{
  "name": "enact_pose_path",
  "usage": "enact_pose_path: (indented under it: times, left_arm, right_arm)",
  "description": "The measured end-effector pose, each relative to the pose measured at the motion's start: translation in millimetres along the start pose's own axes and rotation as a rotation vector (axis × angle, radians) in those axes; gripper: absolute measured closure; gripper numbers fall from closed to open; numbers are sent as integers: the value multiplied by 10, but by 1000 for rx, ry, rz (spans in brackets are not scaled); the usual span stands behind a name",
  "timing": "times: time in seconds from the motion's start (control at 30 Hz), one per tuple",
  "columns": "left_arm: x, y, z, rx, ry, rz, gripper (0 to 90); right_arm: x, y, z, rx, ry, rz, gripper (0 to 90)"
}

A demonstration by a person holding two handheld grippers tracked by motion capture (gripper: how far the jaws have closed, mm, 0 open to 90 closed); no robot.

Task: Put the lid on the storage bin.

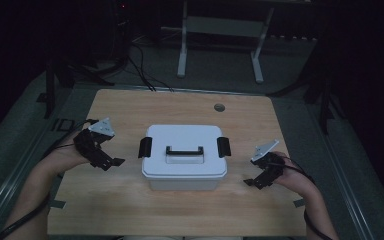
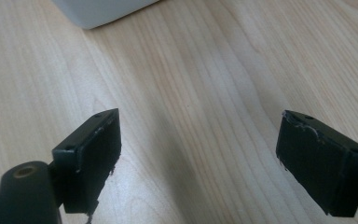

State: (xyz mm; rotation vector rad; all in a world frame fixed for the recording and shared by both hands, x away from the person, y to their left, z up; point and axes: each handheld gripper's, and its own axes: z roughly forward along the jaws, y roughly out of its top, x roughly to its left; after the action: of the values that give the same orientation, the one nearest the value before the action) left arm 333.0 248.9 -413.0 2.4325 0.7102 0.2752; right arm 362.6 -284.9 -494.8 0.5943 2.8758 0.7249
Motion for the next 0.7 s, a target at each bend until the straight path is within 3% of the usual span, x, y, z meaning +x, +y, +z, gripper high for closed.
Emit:
enact_pose_path:
  times: [0.57,0.7]
  left_arm:
    - [-66,-500,166,-103,-12,-62,25]
    - [-99,-603,246,-94,-3,-60,25]
  right_arm:
    - [-32,-141,47,-50,-30,69,138]
    - [-47,-210,71,-66,-43,88,138]
